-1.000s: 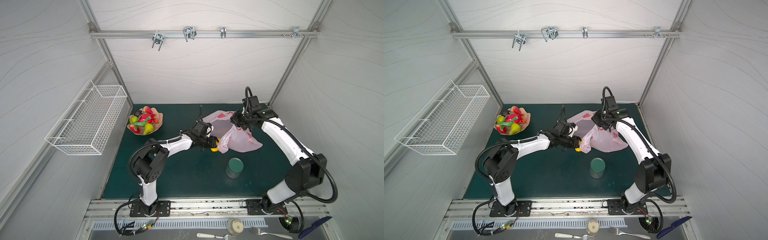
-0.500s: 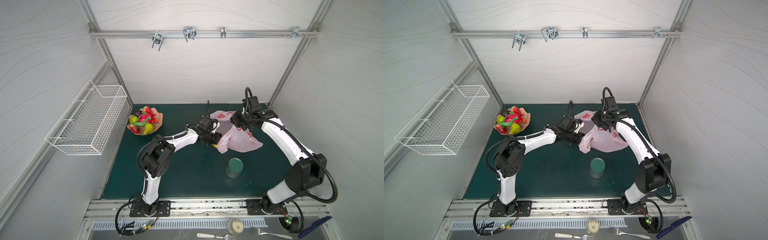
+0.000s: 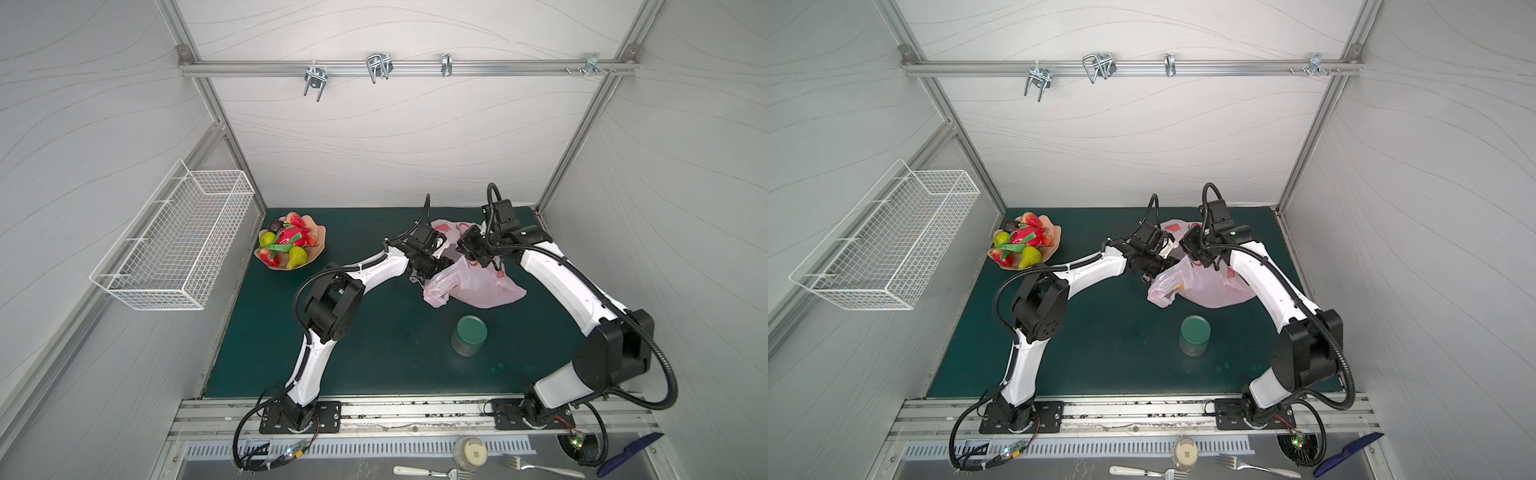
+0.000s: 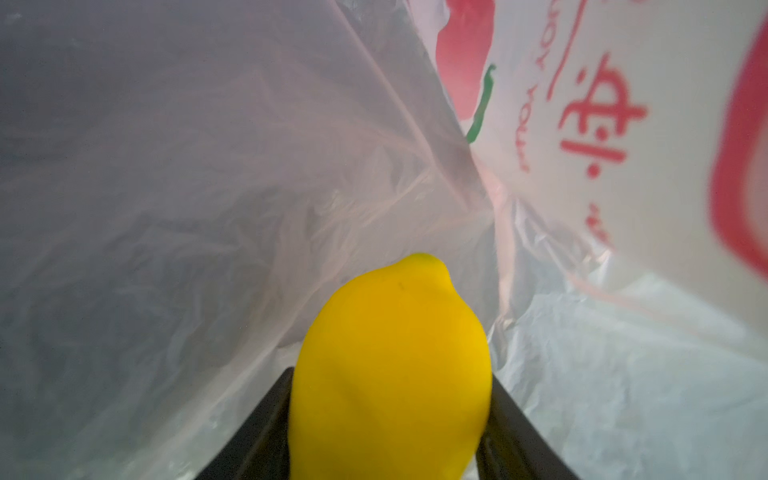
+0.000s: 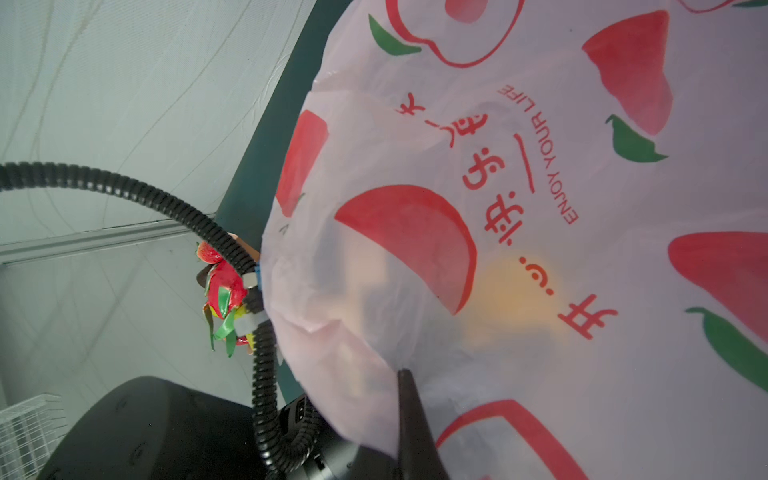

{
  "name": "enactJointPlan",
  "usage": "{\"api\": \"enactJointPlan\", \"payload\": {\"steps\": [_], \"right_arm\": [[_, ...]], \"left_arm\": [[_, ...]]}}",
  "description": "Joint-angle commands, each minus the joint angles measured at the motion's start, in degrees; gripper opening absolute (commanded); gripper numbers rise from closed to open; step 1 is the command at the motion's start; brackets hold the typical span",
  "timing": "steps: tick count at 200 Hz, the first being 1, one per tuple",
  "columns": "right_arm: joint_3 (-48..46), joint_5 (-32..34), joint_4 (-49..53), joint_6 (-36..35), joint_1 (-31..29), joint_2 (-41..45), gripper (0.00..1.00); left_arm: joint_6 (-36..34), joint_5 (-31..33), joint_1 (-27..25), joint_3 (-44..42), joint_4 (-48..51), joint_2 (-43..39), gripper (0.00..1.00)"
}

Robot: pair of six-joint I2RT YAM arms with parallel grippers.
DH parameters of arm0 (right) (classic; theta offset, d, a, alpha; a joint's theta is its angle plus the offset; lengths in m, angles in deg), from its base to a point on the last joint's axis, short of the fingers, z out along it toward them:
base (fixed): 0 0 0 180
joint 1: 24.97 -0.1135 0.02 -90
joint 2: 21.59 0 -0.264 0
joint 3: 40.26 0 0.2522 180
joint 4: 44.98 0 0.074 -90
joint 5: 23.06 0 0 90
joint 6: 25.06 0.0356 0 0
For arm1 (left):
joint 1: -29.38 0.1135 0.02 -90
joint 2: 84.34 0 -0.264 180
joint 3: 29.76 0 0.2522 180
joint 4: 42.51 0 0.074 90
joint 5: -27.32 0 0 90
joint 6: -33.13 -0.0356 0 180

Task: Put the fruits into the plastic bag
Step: 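Push the held lemon into the bag mouth beside the right gripper, then open the left gripper to drop the lemon inside the bag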

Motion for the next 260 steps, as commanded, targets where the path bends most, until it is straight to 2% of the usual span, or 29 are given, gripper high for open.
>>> {"api": "enactJointPlan", "payload": {"steps": [1,29,67,87,125,189,194,198,229,260], "right_arm": [[-1.7,-1.0,-3.2,3.9,-0.8,2.5,0.00],[-4.7,-1.6,-7.0,6.6,-0.5,4.0,0.00],[-10.4,-1.8,-14.1,12.0,-0.3,6.6,0.00],[-13.5,-1.2,-17.7,14.3,-0.2,8.5,0.00],[-15.2,0.1,-18.3,15.1,0.2,10.7,0.00],[-16.3,-0.2,-18.8,15.4,0.5,12.0,0.00],[-16.4,-0.3,-18.8,15.4,0.5,12.1,0.00],[-16.5,-0.3,-18.8,15.4,0.6,12.2,0.00],[-17.2,-0.2,-18.9,15.5,0.8,12.9,0.00],[-17.4,-0.1,-18.4,15.4,1.3,13.8,0.00]], "left_arm": [[3.9,-3.6,-0.5,3.7,-3.9,1.6,0.27],[6.3,-5.0,-1.8,4.1,-5.0,2.4,0.28],[9.7,-6.2,-4.0,4.0,-6.3,3.4,0.35],[11.4,-6.1,-4.6,3.6,-6.7,3.7,0.43],[11.8,-5.8,-5.2,4.8,-5.1,4.1,0.61],[14.2,-8.2,-5.4,3.8,-6.3,2.2,0.74],[14.6,-8.6,-5.5,3.6,-6.7,2.0,0.82],[14.8,-8.8,-5.4,3.5,-6.9,1.8,0.85],[16.9,-12.0,-6.1,3.2,-8.8,1.2,0.89],[14.8,-9.9,-5.4,2.9,-6.0,-1.8,0.90]]}}
